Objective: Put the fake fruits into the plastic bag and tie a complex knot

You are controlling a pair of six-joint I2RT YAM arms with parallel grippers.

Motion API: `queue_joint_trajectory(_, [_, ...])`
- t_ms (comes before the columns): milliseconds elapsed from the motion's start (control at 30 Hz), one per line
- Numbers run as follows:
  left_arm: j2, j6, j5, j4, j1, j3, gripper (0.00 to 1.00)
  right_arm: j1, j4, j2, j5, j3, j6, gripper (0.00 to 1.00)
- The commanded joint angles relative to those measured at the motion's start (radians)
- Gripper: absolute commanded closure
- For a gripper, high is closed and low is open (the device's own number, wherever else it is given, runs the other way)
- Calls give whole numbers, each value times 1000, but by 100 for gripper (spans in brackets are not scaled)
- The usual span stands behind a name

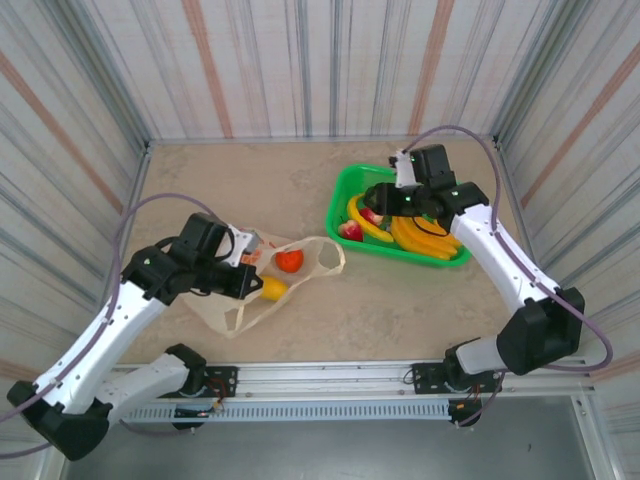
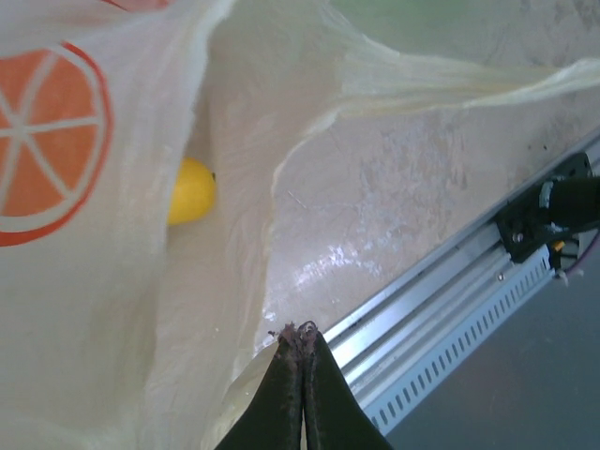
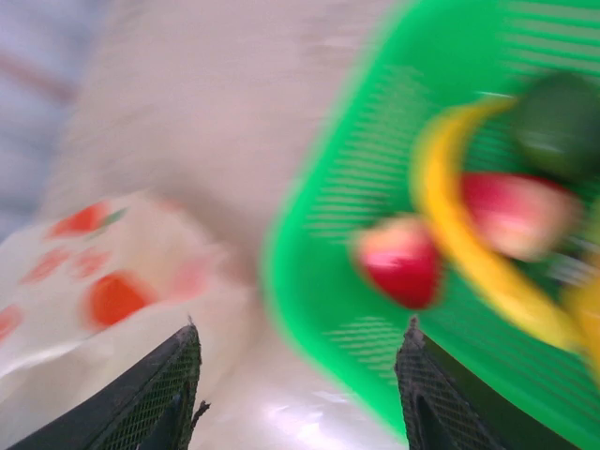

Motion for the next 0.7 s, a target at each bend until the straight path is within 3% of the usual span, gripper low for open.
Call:
queue_joint_trajectory(0, [5,32,22,11,-31,1,100,160,-36,-51,-194,97,-165,48])
queue_joint_trajectory(133, [-9,40,-45,7,-30,20,100,286,-95,-42,-128,122,-190,51])
queue_joint_trajectory(200, [-9,39,-85,3,-26,44,100,262,-83,-61,-86,95,-167,51])
queue_joint_trajectory(300, [-10,29,-116,16,29,87,100,127,-69,-76,-21,57,-113,52])
queue_joint_trajectory(433, [-10,16,63,82,208,79,100,-38,-81,-15,21,49,-60,52])
queue_joint_trajectory(667, [16,-26,155,172,216,116,100,-29,-147,214,232,146,-46,42])
